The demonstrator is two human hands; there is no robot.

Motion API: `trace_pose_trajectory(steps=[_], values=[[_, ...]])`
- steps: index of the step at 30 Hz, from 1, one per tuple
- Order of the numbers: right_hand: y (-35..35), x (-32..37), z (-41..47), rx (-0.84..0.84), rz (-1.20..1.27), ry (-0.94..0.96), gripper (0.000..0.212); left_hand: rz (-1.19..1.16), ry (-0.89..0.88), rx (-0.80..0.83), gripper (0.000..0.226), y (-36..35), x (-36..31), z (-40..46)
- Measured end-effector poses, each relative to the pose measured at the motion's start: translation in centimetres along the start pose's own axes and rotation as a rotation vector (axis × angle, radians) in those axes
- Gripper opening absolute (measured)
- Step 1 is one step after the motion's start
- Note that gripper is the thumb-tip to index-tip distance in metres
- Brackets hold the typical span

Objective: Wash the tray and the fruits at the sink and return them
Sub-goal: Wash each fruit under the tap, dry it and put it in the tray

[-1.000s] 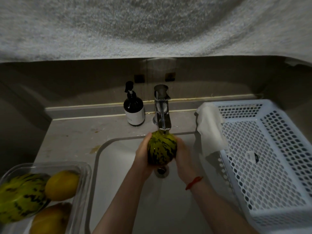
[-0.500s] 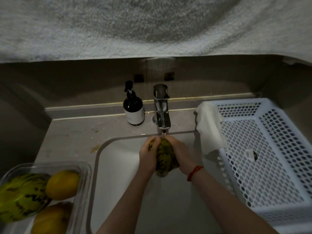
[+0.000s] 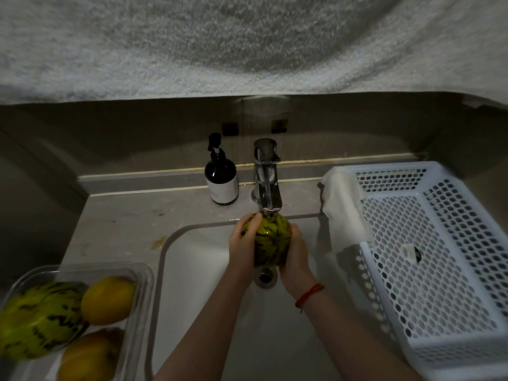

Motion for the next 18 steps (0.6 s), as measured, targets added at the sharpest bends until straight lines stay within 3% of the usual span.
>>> trace_pose_trajectory(steps=[3, 5, 7, 9, 13, 15, 18], values=[[-0.6, 2.6, 0.0, 0.093, -0.384, 0.278, 0.033, 0.070, 0.055, -0.005, 0.020, 0.3, 0.2, 0.4], [-1.6, 3.2, -0.5, 0.194, -0.559, 0.370, 0.027, 0.081, 0.064, -0.132, 0.025, 1.3, 0.4, 0.6], [-2.9, 3.9, -1.5, 0.259, -0.686, 0.496, 0.019, 0.077, 0.074, -0.192, 0.031, 1.6, 0.3, 0.6], [-3.5, 4.5, -2.2, 0.297, -0.721, 0.542, 0.015, 0.031, 0.137, -0.133, 0.030, 0.9, 0.5, 0.6], [-1.6, 3.3, -1.3, 0.294, -0.378, 0.095, 0.025, 0.040, 0.158, 0.209, 0.025, -0.7, 0.3, 0.0], [-0.8, 2.9, -1.1, 0.263, -0.281, -0.013, 0.022, 0.014, 0.125, 0.375, 0.028, -1.5, 0.4, -0.7], [-0.6, 0.9, -1.4, 0.226, -0.076, -0.210, 0.038, -0.036, 0.094, 0.369, 0.045, -1.6, 0.5, -0.6]])
Point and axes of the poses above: each hand's wrist, its own z-axis towards the middle knuckle, its own y-axis out of the back of the hand, x = y × z, the point moved 9 cm from there along z, towards the middle knuckle, and after that the axes turned 6 degrees about z, right-handed, at the moved point
